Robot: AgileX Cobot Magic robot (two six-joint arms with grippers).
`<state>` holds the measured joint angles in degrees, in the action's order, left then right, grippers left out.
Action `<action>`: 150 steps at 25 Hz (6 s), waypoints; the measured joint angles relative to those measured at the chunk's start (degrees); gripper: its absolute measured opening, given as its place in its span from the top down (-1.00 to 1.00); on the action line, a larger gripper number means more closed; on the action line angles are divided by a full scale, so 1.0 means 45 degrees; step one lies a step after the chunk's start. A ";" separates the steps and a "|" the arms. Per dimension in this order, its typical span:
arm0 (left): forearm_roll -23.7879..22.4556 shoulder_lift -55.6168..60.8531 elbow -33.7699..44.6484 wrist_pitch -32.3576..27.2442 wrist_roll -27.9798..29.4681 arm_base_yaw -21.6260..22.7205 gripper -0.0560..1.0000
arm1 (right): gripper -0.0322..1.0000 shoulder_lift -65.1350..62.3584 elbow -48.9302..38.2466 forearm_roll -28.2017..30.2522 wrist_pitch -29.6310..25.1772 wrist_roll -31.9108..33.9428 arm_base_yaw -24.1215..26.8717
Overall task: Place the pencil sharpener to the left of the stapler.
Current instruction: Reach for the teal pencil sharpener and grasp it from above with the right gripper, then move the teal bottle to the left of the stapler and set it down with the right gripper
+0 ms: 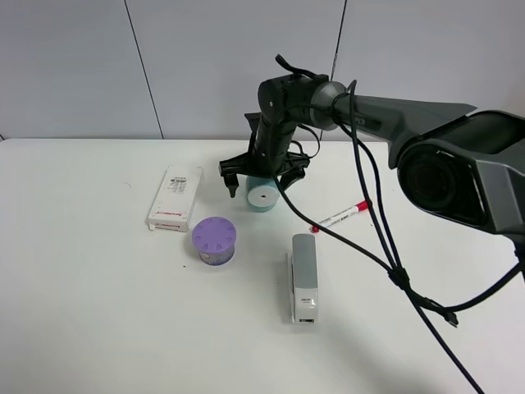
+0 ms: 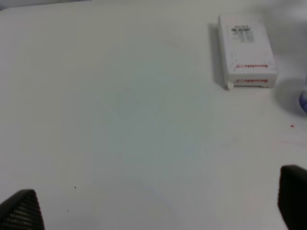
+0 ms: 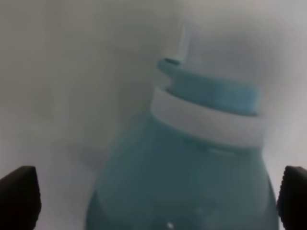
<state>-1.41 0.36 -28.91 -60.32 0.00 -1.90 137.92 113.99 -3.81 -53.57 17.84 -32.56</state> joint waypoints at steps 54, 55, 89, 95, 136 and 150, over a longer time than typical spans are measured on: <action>0.0000 0.0000 0.0000 0.0000 0.0000 0.0000 -0.99 | -0.39 0.0474 0.0000 -0.0298 0.0235 0.0549 0.0259; 0.0000 0.0000 0.0000 0.0000 0.0000 0.0000 -0.99 | -0.39 0.0421 0.0000 -0.0298 0.0208 0.0561 0.0259; 0.0015 0.0000 0.0000 0.0000 0.0000 0.0000 -0.99 | -0.39 -0.3688 -0.0012 0.0461 -0.2809 0.2196 -0.3479; 0.0015 0.0000 0.0000 0.0000 0.0000 0.0000 -0.99 | -0.39 -0.5200 -0.2574 0.0102 -0.1813 0.2374 -0.3719; 0.0015 0.0000 0.0000 0.0000 0.0000 0.0000 -0.99 | -0.39 -0.6327 -0.9739 -0.1396 0.2356 -0.3965 -0.4057; 0.0015 0.0000 0.0000 0.0000 0.0000 0.0000 -0.99 | -0.39 -0.5134 -0.9097 -0.1298 0.2465 -0.4482 -0.3996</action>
<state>-1.34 0.36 -28.91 -60.32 0.00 -1.90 114.82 73.06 -9.65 -42.48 -2.33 -50.55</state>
